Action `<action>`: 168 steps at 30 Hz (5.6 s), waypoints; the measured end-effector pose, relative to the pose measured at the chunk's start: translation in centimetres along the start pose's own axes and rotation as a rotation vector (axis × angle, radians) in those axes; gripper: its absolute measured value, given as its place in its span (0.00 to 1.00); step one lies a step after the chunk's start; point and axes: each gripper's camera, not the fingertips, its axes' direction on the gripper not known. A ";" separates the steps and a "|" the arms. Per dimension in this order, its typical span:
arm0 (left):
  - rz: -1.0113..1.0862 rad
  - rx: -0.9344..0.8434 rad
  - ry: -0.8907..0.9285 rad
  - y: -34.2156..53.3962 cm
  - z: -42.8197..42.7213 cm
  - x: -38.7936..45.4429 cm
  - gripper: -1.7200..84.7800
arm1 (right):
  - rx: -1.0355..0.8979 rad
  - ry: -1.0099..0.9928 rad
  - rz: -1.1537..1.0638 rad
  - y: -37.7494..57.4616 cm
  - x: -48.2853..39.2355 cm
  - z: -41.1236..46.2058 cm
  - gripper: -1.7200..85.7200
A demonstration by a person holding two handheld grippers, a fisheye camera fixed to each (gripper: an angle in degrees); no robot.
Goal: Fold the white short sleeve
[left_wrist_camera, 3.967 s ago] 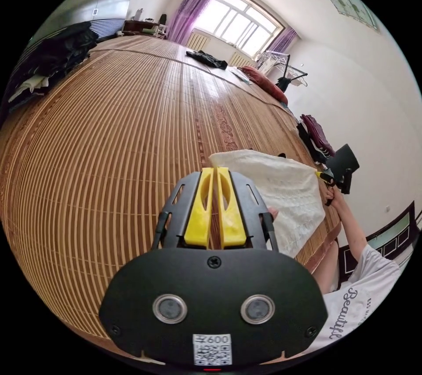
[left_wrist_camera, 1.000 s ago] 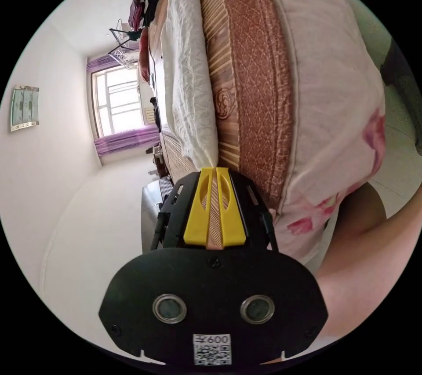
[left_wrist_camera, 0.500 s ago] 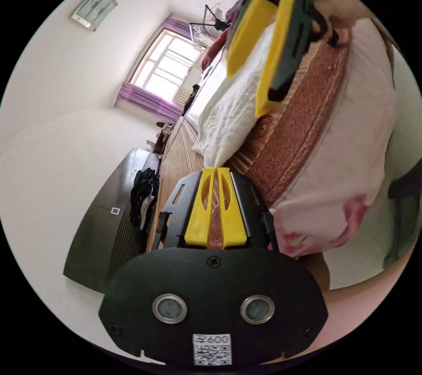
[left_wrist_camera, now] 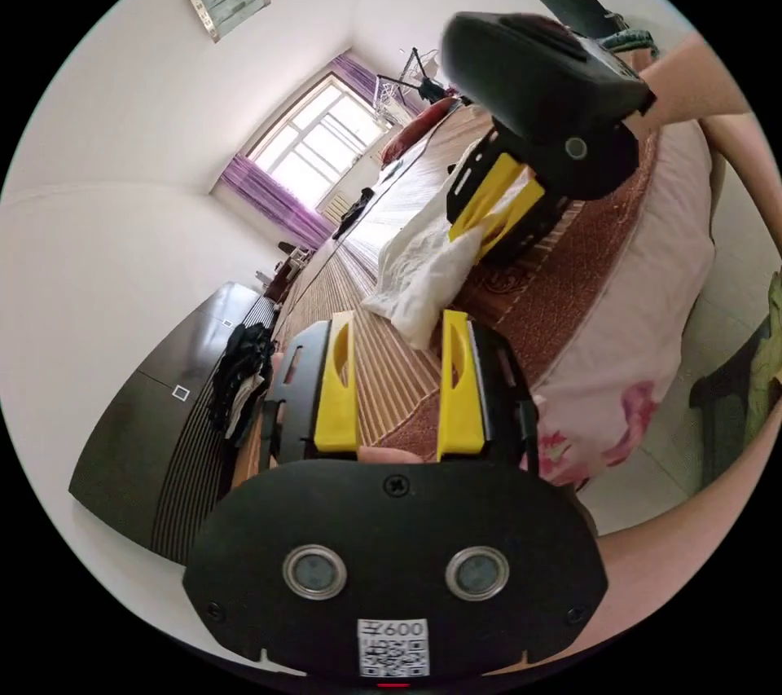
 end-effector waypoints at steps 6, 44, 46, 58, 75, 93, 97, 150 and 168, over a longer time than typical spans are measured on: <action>0.287 -0.046 -0.073 -2.8 2.6 5.9 0.20 | 0.003 0.002 -0.007 0.9 -0.2 1.0 0.01; 0.501 -0.141 -0.214 -7.8 -9.2 20.1 0.04 | -0.448 0.253 -0.143 3.9 -3.7 -9.9 0.01; 0.492 -0.133 -0.206 -10.1 -11.2 19.1 0.04 | -0.411 0.212 -0.094 1.9 -0.8 -14.1 0.01; 0.296 -0.037 -0.414 -32.5 -17.6 7.1 0.05 | -0.308 0.467 0.190 -12.6 17.0 -30.3 0.01; 0.554 -0.308 0.241 -46.0 -39.4 8.6 0.06 | -0.413 -0.342 -0.100 -30.6 14.0 -56.2 0.01; 0.161 -0.555 0.884 -62.4 1.8 1.6 0.07 | -0.696 -0.718 0.437 -37.0 23.9 -21.8 0.01; -0.051 -0.513 0.869 -62.7 1.3 -5.0 0.09 | -0.496 -0.695 0.657 -36.5 24.6 -27.2 0.01; -0.584 -0.211 0.593 -50.7 -36.5 -16.8 0.02 | -0.257 -0.316 0.991 -39.8 5.0 -68.5 0.01; -0.993 -0.316 0.933 -49.2 -21.1 -40.1 0.09 | -0.193 -0.717 1.459 -28.1 37.8 -65.1 0.17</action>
